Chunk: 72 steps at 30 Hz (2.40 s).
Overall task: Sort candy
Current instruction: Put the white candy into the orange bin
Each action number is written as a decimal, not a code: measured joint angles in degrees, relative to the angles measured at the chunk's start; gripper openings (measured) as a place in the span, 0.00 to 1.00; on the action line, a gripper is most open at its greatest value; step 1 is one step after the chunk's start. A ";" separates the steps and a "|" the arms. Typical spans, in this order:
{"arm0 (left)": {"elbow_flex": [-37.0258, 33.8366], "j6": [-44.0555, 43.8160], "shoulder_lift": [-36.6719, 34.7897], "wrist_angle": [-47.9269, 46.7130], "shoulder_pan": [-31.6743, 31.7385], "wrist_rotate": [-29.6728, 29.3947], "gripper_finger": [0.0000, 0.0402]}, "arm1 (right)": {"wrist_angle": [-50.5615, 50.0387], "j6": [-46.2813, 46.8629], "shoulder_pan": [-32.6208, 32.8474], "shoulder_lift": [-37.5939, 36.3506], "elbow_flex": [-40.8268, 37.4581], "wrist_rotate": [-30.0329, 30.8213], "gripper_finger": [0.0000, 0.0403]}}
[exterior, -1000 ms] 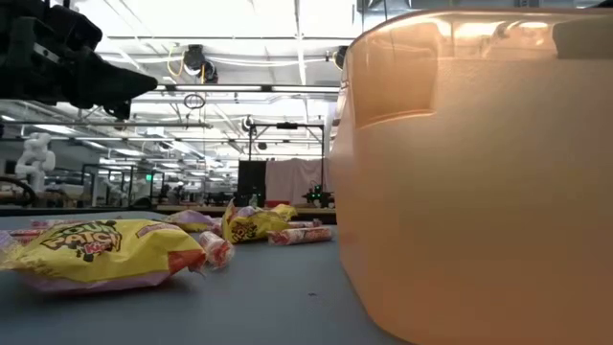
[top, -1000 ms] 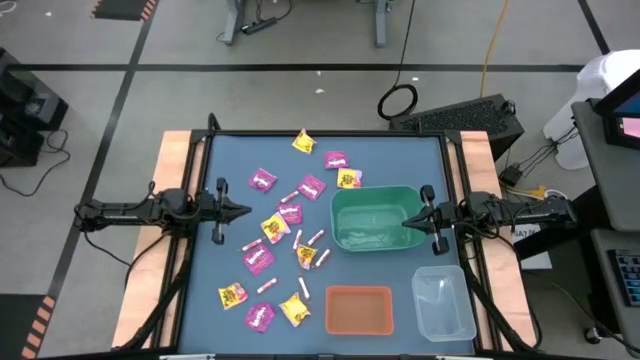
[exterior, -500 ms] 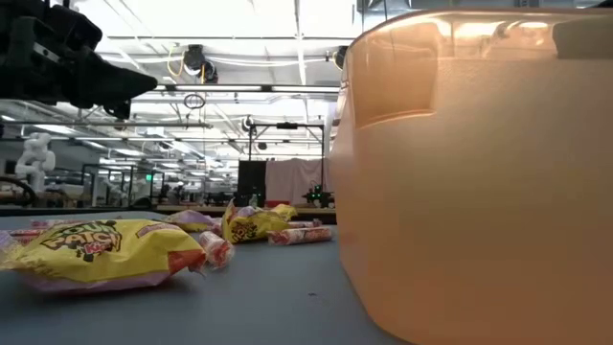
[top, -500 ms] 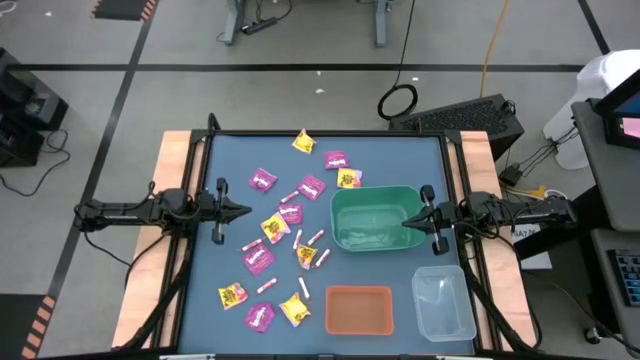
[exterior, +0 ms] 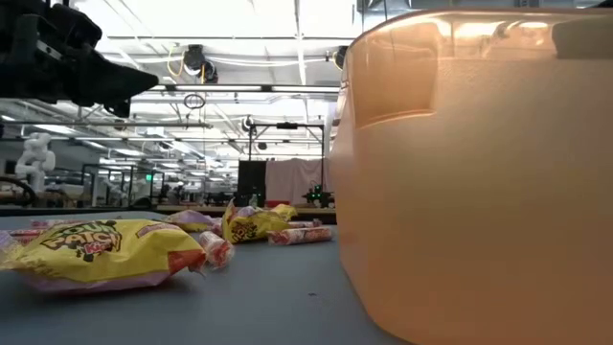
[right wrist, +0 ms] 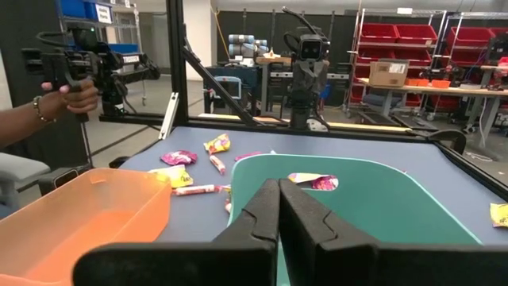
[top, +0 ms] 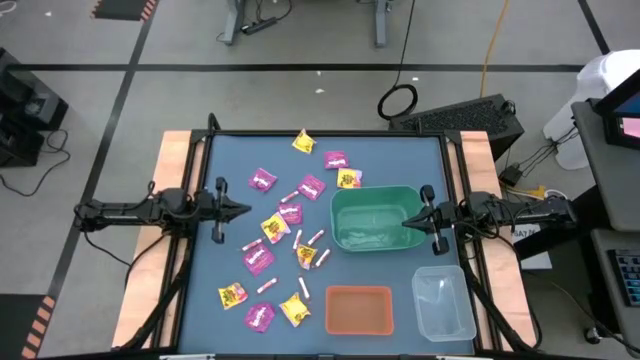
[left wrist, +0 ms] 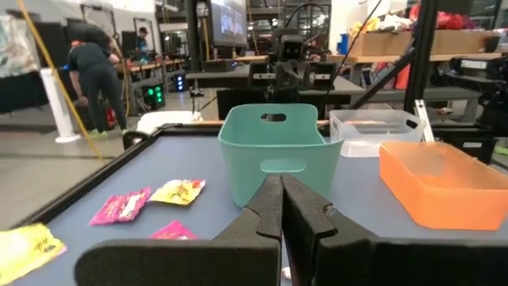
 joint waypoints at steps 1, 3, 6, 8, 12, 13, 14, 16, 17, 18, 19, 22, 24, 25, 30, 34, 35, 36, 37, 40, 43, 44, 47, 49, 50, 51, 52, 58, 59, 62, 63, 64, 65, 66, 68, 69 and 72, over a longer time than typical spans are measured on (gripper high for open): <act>0.33 -0.87 0.00 -0.07 -0.02 -0.31 0.00 | 0.00 0.72 0.01 0.00 0.00 0.00 0.00; 1.43 -1.80 0.00 0.17 0.00 -0.76 0.00 | 0.01 1.77 0.00 0.00 0.00 -0.01 0.00; 3.11 -3.23 0.25 -0.03 0.00 -0.79 0.00 | 0.02 2.21 0.01 0.00 0.00 -0.01 0.00; 4.62 -3.71 0.61 -0.20 0.00 -0.79 0.00 | 0.02 2.20 0.00 -0.02 0.01 0.00 0.00; 9.77 -3.83 2.30 -3.71 0.00 -0.79 0.00 | 0.02 2.19 0.00 0.00 -0.01 0.01 0.00; 11.54 -3.83 3.03 -5.27 0.00 -0.79 0.00 | 0.02 2.19 -0.01 0.00 -0.01 -0.01 0.00; 13.31 -3.83 3.84 -6.62 -0.02 -0.81 0.00 | 0.02 2.19 0.01 -0.01 0.01 0.02 0.00; 17.51 -3.81 6.04 -9.45 0.00 -0.81 0.00 | 0.02 2.19 0.01 -0.01 -0.01 -0.01 0.00; 19.58 -3.81 7.32 -10.78 0.00 -0.81 0.00 | 0.02 2.19 0.00 0.00 -0.01 0.01 0.00; 21.75 -3.79 8.62 -12.16 0.00 -0.81 0.00 | 0.02 2.19 -0.01 -0.02 0.01 0.00 0.00; 23.80 -3.81 9.96 -13.22 -0.02 -0.81 0.00 | 0.02 2.19 -0.01 0.00 -0.01 0.00 0.00; 29.68 -3.83 14.31 -16.25 0.00 -0.81 0.00 | 0.02 2.19 0.01 -0.01 0.00 0.02 0.00; 33.05 -3.31 17.38 -18.05 0.00 -0.81 0.00 | 0.02 2.19 0.01 0.00 0.00 -0.01 0.00; 34.53 -3.12 18.99 -18.86 -0.02 -0.81 0.00 | 0.02 2.19 -0.01 -0.01 -0.01 0.02 0.00; 40.66 -2.87 26.24 -20.86 -0.01 -0.93 0.00 | 0.00 3.93 -0.01 0.00 -0.01 0.02 0.00; 42.92 -2.08 31.18 -22.91 0.00 -1.01 0.00 | 0.02 4.13 0.01 0.00 -0.01 0.02 0.00; 42.93 -0.48 32.07 -23.11 0.00 -1.03 0.00 | 0.02 4.33 0.01 0.00 -0.01 0.01 0.00; 42.92 1.03 32.89 -23.21 -0.02 -1.03 0.00 | 0.02 4.92 0.01 0.00 -0.01 0.02 0.00; 42.92 1.63 33.79 -23.25 0.00 -1.06 0.00 | 0.07 5.74 0.00 0.00 0.00 0.02 0.00; 42.92 1.22 36.36 -23.77 -0.01 -1.06 0.00 | 0.00 11.76 0.01 0.00 0.21 0.52 0.00; 42.92 1.24 38.80 -23.24 -0.02 -1.06 0.00 | -0.43 15.88 0.00 -0.04 1.65 2.79 0.00; 42.92 1.40 39.63 -22.78 -0.01 -1.06 0.00 | -0.76 16.21 0.01 -0.04 2.06 2.96 0.00; 42.92 2.88 42.03 -20.76 -0.01 -1.06 0.00 | -1.49 16.26 0.01 0.04 3.92 2.77 0.00; 42.92 3.18 43.20 -19.99 -0.02 -1.06 0.00 | -1.63 16.28 0.01 0.08 6.22 2.66 0.00; 42.92 3.16 43.79 -19.74 0.00 -1.08 0.00 | -2.59 16.20 0.01 0.18 7.54 2.66 0.00; 42.92 3.16 44.32 -19.36 -0.01 -1.08 0.00 | -4.25 15.87 0.01 0.29 8.98 2.69 0.00; 42.92 3.14 44.79 -19.29 -0.02 -1.06 0.00 | -5.97 15.38 0.01 0.60 10.64 2.82 0.00; 42.92 5.47 46.91 -18.98 0.00 -1.17 0.00 | -15.70 12.31 -0.01 6.04 22.84 9.75 0.00; 42.92 5.95 47.21 -18.94 0.00 -1.27 0.00 | -16.59 11.58 0.00 7.55 24.68 10.31 0.00; 42.92 5.70 47.98 -18.83 0.00 -1.30 0.00 | -16.55 10.22 0.01 12.49 29.72 10.38 0.00; 42.92 5.19 48.25 -18.56 -0.02 -1.30 0.00 | -16.61 10.09 0.01 14.27 31.11 10.34 0.00; 42.93 3.97 48.51 -18.16 0.00 -1.30 0.00 | -16.69 10.06 0.01 16.15 32.34 10.35 0.00; 42.92 2.67 48.80 -17.80 0.00 -1.30 0.00 | -16.88 10.08 0.01 17.98 33.41 10.33 0.00; 42.92 1.57 49.14 -17.49 -0.01 -1.39 0.00 | -17.32 10.11 0.01 19.77 34.51 10.33 0.00; 42.94 -0.11 49.91 -17.42 -0.02 -2.26 0.00 | -18.13 10.03 0.01 23.21 36.30 10.32 0.00; 42.94 -1.34 50.37 -17.71 -0.02 -2.54 0.00 | -18.12 9.75 0.01 24.70 36.79 10.33 0.00; 42.94 -4.58 52.55 -18.22 -0.17 -2.80 0.00 | -18.18 9.24 0.01 28.36 37.10 10.31 0.00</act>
